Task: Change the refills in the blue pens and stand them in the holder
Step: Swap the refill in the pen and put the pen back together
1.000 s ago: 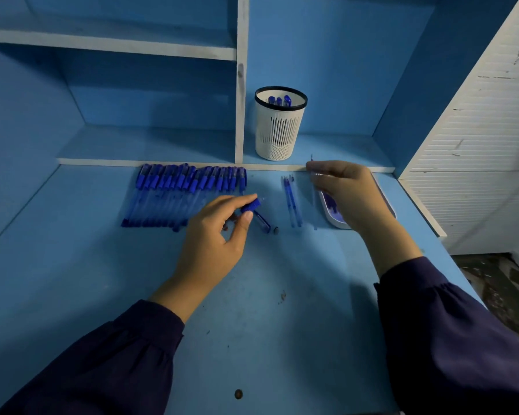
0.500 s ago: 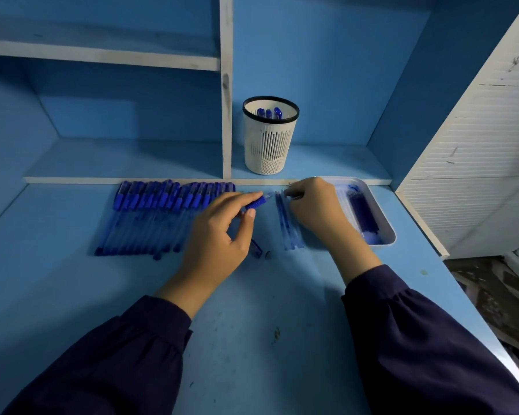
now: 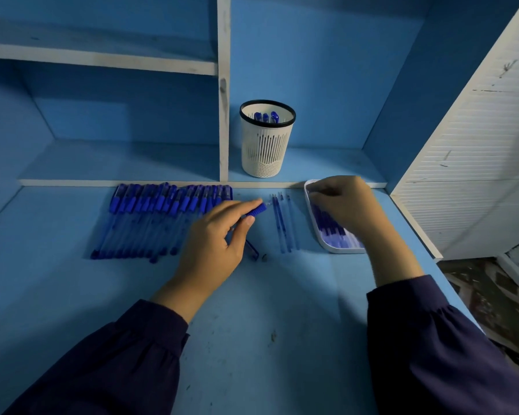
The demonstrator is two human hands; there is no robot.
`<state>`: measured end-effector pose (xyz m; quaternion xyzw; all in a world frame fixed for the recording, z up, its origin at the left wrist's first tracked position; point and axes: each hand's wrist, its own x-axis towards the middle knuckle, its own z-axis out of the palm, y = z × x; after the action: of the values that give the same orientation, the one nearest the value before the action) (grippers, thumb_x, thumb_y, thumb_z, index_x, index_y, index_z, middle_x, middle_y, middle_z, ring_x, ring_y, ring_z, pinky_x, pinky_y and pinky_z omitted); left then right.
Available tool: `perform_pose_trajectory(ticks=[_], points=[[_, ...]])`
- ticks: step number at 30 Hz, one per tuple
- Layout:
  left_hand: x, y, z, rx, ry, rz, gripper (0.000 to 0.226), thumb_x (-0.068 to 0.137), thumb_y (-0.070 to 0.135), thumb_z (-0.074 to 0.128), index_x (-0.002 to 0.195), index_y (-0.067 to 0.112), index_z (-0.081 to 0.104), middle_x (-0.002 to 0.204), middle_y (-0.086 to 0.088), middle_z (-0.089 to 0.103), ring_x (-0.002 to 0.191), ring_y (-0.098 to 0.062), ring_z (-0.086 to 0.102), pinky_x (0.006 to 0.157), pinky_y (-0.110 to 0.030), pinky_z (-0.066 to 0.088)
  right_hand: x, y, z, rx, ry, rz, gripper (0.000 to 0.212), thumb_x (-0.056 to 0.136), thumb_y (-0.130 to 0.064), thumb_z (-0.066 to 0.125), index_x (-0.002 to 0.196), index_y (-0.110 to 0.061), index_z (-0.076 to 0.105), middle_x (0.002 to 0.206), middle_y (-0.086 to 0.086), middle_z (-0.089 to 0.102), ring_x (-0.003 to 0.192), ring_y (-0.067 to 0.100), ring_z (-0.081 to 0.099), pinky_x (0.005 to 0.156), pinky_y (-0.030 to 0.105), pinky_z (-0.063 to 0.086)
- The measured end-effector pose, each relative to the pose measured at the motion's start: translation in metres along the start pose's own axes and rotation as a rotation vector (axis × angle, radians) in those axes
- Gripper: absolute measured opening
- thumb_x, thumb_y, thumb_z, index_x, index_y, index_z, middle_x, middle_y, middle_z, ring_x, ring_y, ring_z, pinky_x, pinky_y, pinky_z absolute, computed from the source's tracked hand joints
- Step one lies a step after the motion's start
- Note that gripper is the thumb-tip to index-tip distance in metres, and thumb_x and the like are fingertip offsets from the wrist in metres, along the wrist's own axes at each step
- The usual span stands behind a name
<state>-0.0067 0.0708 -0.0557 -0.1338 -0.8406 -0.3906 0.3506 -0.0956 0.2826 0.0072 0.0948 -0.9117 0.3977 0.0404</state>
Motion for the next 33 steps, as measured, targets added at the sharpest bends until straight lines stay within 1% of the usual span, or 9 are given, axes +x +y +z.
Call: perform_pose_trajectory(ticks=[2,4,9,14,19,24,27,30,33], points=[[0.0,0.001,0.0,-0.004,-0.004,-0.002,0.029,0.096,0.013,0.058,0.123,0.008,0.067,0.113,0.009,0.064,0.1,0.006,0.058,0.088,-0.015,0.05,-0.001,0.01,-0.014,-0.02,0.011,0.04,0.013,0.086,-0.017,0.068,0.095,-0.023,0.075,0.079,-0.011,0.067,0.061,-0.007,0.057,0.053,0.004,0.039],[0.0,0.002,-0.001,0.003,-0.011,0.002,0.029,0.096,0.011,0.059,0.123,0.008,0.067,0.112,0.009,0.064,0.1,0.005,0.057,0.088,-0.011,0.048,-0.002,0.019,-0.023,-0.1,-0.011,0.086,0.013,0.085,-0.013,0.069,0.095,-0.018,0.076,0.075,-0.008,0.065,0.055,-0.002,0.053,0.043,0.002,0.034],[0.0,0.001,-0.001,0.017,-0.038,0.012,0.028,0.096,0.008,0.06,0.123,0.007,0.066,0.111,0.006,0.064,0.1,0.002,0.058,0.089,-0.008,0.045,-0.004,0.03,-0.028,-0.227,-0.071,0.139,0.017,0.082,-0.009,0.072,0.096,-0.017,0.077,0.079,-0.002,0.066,0.062,-0.002,0.052,0.052,-0.002,0.035],[0.0,0.0,0.0,0.013,-0.046,0.016,0.029,0.096,0.012,0.058,0.123,0.008,0.067,0.112,0.007,0.065,0.099,-0.001,0.06,0.088,-0.012,0.049,-0.004,0.029,-0.028,-0.244,-0.066,0.147,0.02,0.082,-0.005,0.069,0.097,-0.016,0.077,0.081,-0.001,0.065,0.06,-0.004,0.049,0.049,-0.003,0.033],[0.0,0.0,0.0,0.015,-0.05,0.016,0.028,0.096,0.012,0.059,0.123,0.009,0.067,0.112,0.007,0.065,0.099,0.001,0.059,0.087,-0.011,0.048,-0.005,0.029,-0.024,-0.315,-0.015,0.128,0.025,0.082,-0.002,0.062,0.097,-0.014,0.077,0.096,0.003,0.072,0.072,0.009,0.051,0.049,-0.003,0.032],[0.0,-0.002,0.0,0.02,-0.059,0.019,0.029,0.096,0.014,0.058,0.123,0.009,0.067,0.112,0.005,0.066,0.097,-0.001,0.06,0.086,-0.012,0.049,-0.002,0.032,-0.018,-0.328,-0.008,0.124,0.024,0.08,0.0,0.06,0.091,-0.014,0.077,0.096,0.004,0.072,0.074,0.011,0.053,0.048,-0.002,0.034],[0.0,-0.003,0.001,0.026,-0.06,0.028,0.029,0.096,0.013,0.058,0.123,0.008,0.067,0.111,0.004,0.067,0.097,-0.001,0.06,0.086,-0.013,0.049,-0.002,0.033,-0.02,-0.293,-0.001,0.138,0.027,0.08,0.001,0.059,0.093,-0.015,0.077,0.094,0.002,0.072,0.076,0.012,0.057,0.047,0.001,0.034],[0.0,-0.002,0.0,0.017,-0.052,0.032,0.029,0.096,0.013,0.058,0.122,0.008,0.067,0.111,0.007,0.065,0.098,-0.001,0.06,0.086,-0.013,0.05,-0.003,0.033,-0.025,-0.132,-0.008,0.184,0.03,0.081,0.001,0.058,0.096,-0.019,0.076,0.081,-0.002,0.068,0.061,0.01,0.055,0.044,0.002,0.034],[0.0,0.0,0.0,0.005,-0.052,0.03,0.029,0.096,0.015,0.058,0.122,0.008,0.067,0.111,0.007,0.066,0.097,-0.001,0.06,0.084,-0.013,0.051,-0.005,0.03,-0.029,0.175,-0.032,0.195,0.027,0.085,-0.003,0.064,0.099,-0.022,0.075,0.078,0.002,0.069,0.063,0.014,0.058,0.064,0.015,0.049]])
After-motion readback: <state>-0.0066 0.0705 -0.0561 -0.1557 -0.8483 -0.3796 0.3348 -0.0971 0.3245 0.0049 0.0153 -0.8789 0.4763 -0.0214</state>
